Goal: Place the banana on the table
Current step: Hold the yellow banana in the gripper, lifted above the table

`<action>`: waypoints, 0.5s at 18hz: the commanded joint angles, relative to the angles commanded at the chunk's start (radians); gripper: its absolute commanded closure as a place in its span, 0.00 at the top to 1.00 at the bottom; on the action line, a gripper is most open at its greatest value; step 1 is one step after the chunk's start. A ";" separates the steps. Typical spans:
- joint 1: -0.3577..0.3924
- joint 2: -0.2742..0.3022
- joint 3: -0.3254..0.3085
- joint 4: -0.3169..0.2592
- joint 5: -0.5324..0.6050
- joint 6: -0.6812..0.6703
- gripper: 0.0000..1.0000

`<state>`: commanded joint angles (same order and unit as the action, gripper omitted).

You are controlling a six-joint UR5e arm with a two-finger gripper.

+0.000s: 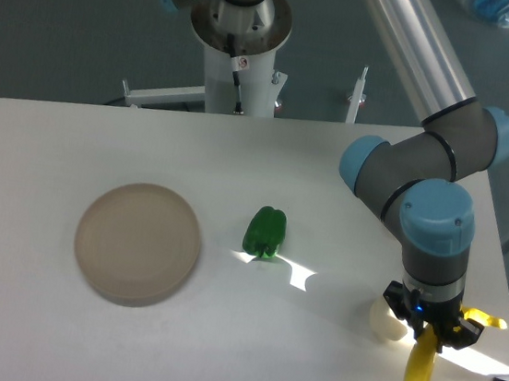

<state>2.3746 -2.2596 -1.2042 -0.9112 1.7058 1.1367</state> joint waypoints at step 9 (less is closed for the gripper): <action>-0.003 0.006 -0.002 0.000 0.000 -0.003 0.32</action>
<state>2.3715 -2.2534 -1.2057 -0.9112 1.7058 1.1336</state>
